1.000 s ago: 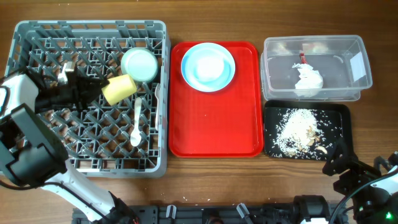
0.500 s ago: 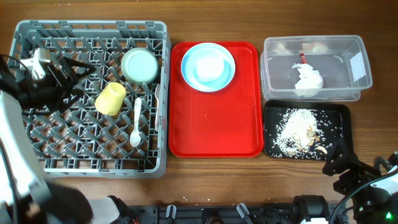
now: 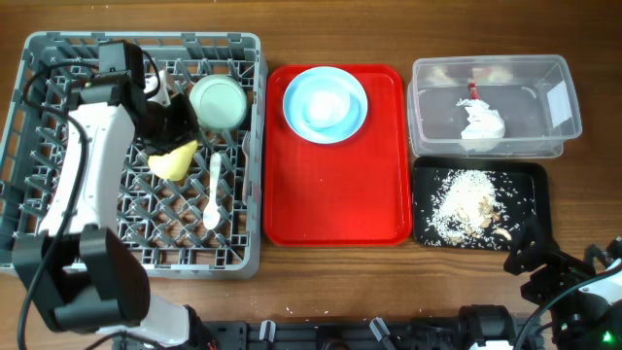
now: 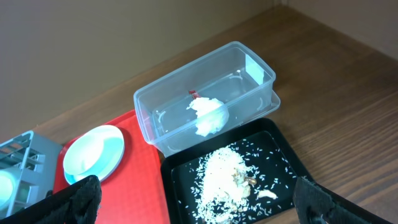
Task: Sort waste into correct bins and load items into the dishwasher rack
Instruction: 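Release the yellow cup in the rack and raise the left gripper, then reach the left gripper to the light-blue bowl on the plate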
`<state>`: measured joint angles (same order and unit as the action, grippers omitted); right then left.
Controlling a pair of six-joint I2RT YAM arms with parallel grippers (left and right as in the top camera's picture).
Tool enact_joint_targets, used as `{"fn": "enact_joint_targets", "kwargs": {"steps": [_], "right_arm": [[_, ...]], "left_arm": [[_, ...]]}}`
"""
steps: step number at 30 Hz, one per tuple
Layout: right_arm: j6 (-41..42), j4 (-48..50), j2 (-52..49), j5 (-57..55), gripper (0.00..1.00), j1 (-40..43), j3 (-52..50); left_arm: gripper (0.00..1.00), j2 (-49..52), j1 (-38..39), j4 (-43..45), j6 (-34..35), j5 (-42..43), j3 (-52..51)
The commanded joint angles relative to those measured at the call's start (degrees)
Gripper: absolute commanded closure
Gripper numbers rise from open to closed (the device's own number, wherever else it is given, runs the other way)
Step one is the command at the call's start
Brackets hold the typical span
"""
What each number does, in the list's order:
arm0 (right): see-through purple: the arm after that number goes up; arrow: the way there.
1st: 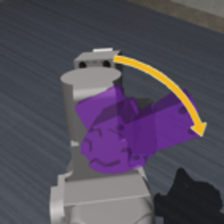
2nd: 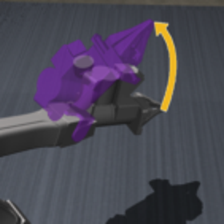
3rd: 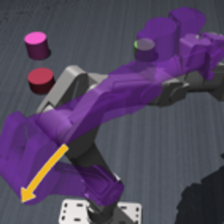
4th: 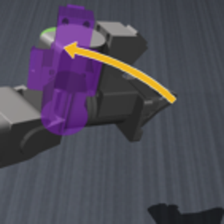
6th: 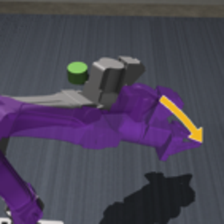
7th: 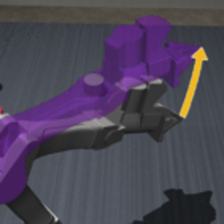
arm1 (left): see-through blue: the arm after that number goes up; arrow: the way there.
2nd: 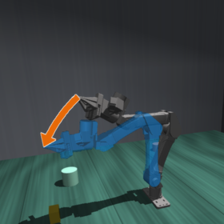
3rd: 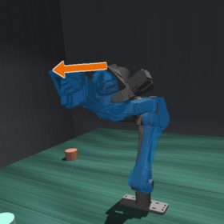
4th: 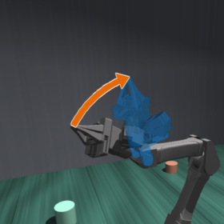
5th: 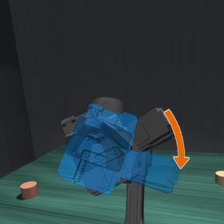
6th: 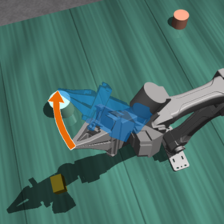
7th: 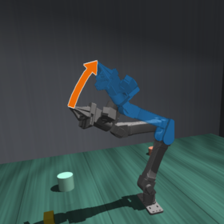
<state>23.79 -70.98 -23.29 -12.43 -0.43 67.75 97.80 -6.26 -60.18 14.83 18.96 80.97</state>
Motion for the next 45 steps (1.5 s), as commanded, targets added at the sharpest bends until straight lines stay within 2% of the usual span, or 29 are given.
{"fn": "enact_joint_targets", "kwargs": {"steps": [1, 4, 11, 12, 13, 15, 16, 18, 19, 21, 23, 27, 31, 36, 41, 43, 45], "right_arm": [[0.39, 0.13, 0.42, 0.33, 0.00, 0.13, 0.02], [0.37, 0.15, 0.42, 0.33, 0.00, 0.13, 0.02], [0.37, 0.15, 0.42, 0.33, 0.00, 0.13, 0.02], [0.37, 0.13, 0.42, 0.31, 0.00, 0.13, 0.02], [0.37, 0.13, 0.42, 0.33, 0.00, 0.13, 0.02], [0.37, 0.15, 0.42, 0.31, 0.00, 0.13, 0.02], [0.35, 0.13, 0.42, 0.31, 0.00, 0.13, 0.02], [0.37, 0.13, 0.42, 0.33, 0.00, 0.13, 0.02], [0.37, 0.15, 0.42, 0.33, 0.00, 0.13, 0.02], [0.37, 0.15, 0.42, 0.33, 0.00, 0.13, 0.02], [0.39, 0.15, 0.42, 0.31, 0.00, 0.13, 0.02], [0.39, 0.13, 0.42, 0.33, 0.00, 0.13, 0.02], [0.37, 0.15, 0.42, 0.33, 0.00, 0.13, 0.02], [0.37, 0.13, 0.42, 0.33, 0.00, 0.13, 0.02], [0.37, 0.13, 0.42, 0.31, 0.00, 0.13, 0.02], [0.37, 0.15, 0.42, 0.33, 0.00, 0.13, 0.02], [0.39, 0.13, 0.42, 0.33, 0.00, 0.13, 0.02]], "left_arm": [[0.96, 2.89, -0.42, 1.22, 3.98, -11.17, -0.20], [0.96, 2.71, -1.60, -1.36, 6.84, -16.09, -0.20], [0.96, 1.22, -7.23, -15.08, 6.91, -16.46, 8.46], [0.95, 0.26, -7.39, -16.22, 6.88, -16.46, 10.12], [0.89, -1.62, -7.21, -16.96, 6.91, -16.09, 12.20], [0.82, -4.46, -6.03, -15.58, 7.08, -9.44, 13.14], [0.75, -6.40, -3.93, -13.55, 7.04, -3.43, 13.14], [0.72, -7.80, 1.16, -9.62, 6.60, 0.11, 13.14], [0.70, -7.80, 5.42, -7.17, 6.60, 0.09, 13.11], [0.58, -6.51, 15.19, -0.57, 6.51, -0.57, 13.11], [0.55, -3.56, 24.70, 6.60, 6.38, -5.25, 13.11], [0.56, 5.90, 39.63, 16.87, 6.38, -19.56, 13.11], [0.57, 16.17, 46.23, 23.96, 6.40, -30.71, 13.11], [0.57, 26.08, 46.69, 27.78, 6.40, -36.83, 13.11], [0.58, 27.91, 45.07, 27.71, 6.43, -37.90, 13.11], [0.67, 27.91, 45.09, 27.54, 6.43, -37.83, 13.11], [0.92, 27.91, 45.38, 26.95, 6.40, -37.48, 13.11]]}}
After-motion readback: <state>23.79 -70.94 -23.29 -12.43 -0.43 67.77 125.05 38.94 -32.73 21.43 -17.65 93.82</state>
